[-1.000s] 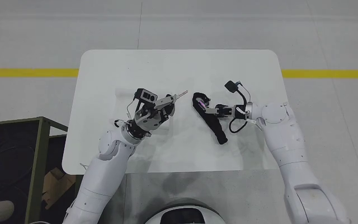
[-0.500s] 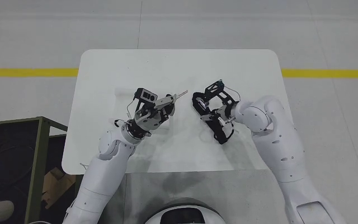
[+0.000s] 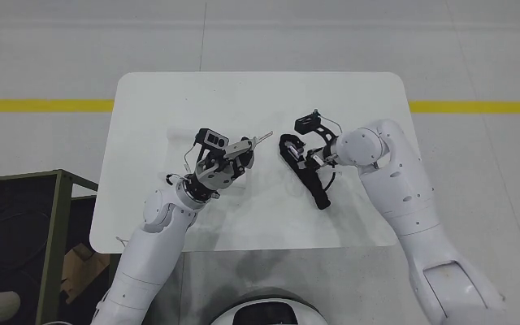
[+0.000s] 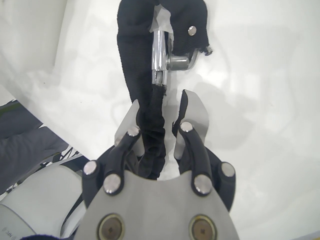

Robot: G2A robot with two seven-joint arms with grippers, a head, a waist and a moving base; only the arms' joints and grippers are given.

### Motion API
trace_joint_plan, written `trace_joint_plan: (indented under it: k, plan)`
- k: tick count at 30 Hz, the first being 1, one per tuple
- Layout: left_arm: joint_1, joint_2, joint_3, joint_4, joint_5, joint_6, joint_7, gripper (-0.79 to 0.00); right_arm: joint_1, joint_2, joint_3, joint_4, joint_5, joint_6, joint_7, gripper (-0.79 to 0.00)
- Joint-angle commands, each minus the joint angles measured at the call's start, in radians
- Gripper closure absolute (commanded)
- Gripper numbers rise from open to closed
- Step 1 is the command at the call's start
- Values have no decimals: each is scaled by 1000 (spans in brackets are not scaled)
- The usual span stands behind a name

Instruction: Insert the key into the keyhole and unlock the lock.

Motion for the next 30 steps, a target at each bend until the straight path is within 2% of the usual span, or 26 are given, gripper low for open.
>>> trace_joint_plan:
  k: [1,11,12,14,15,16,17,30]
  plan:
    - [0,0,0,0,0,0,0,0,18,-4,-5,30,23,4,13,-317]
    - [0,0,0,0,0,0,0,0,37,-18,-47,70,-16,26,-21,-311]
    - [0,0,0,0,0,0,0,0,39,-19,-50,75,-19,29,-22,-274]
    - [0,0,0,0,0,0,0,0,42,-22,-56,82,-28,34,-28,-265]
    - [0,0,0,0,0,0,0,0,42,-24,-56,86,-25,37,-30,-234]
    - [0,0,0,0,0,0,0,0,42,-25,-55,88,-22,38,-30,-169]
    - [0,0,0,0,0,0,0,0,43,-25,-55,88,-29,40,-28,0]
    - [0,0,0,0,0,0,0,0,-5,-4,50,-25,-10,43,0,0]
